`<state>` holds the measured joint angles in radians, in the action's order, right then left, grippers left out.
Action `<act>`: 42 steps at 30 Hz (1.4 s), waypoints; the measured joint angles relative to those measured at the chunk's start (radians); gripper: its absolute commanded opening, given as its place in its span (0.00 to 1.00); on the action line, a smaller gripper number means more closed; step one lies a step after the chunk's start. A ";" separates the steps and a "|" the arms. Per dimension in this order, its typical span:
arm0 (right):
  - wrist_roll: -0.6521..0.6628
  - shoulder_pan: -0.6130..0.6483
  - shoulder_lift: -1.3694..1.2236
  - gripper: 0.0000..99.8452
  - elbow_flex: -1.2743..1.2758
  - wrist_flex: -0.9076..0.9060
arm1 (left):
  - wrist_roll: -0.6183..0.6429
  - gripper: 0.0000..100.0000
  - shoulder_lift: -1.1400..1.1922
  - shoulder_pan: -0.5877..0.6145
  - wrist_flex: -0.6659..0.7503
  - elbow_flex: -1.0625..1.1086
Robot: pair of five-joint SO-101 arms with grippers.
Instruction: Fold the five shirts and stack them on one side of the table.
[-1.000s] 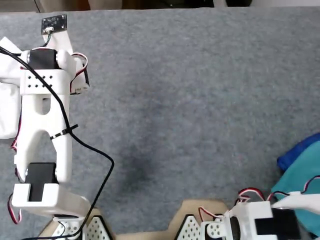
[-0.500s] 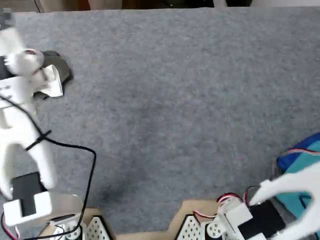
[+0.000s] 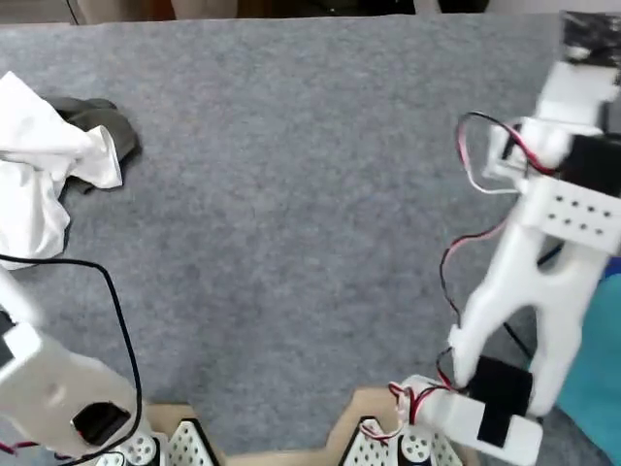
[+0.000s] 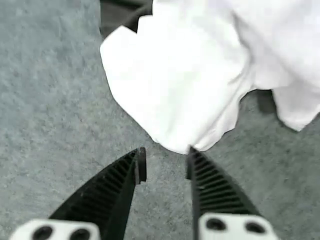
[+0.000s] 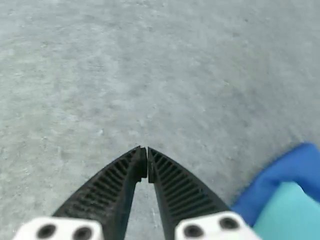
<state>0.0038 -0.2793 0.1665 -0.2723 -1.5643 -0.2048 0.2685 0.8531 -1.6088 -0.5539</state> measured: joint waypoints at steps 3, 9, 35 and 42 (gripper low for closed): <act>0.000 0.032 -0.035 0.01 -0.032 -0.006 | 0.011 0.21 0.123 0.002 -0.003 -0.009; 0.000 0.044 -0.068 0.01 -0.072 -0.074 | 0.041 0.10 0.319 0.025 0.097 -0.009; 0.000 0.046 -0.094 0.01 -0.118 -0.150 | 0.130 0.02 -0.144 -0.551 0.011 -0.069; 0.000 -0.006 -0.135 0.01 -0.123 -0.158 | 0.256 0.02 -0.241 -1.016 -0.003 -0.043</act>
<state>0.0038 -0.2854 0.0315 -0.3951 -1.7223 0.0514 0.0276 -0.1626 -1.6118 -0.5969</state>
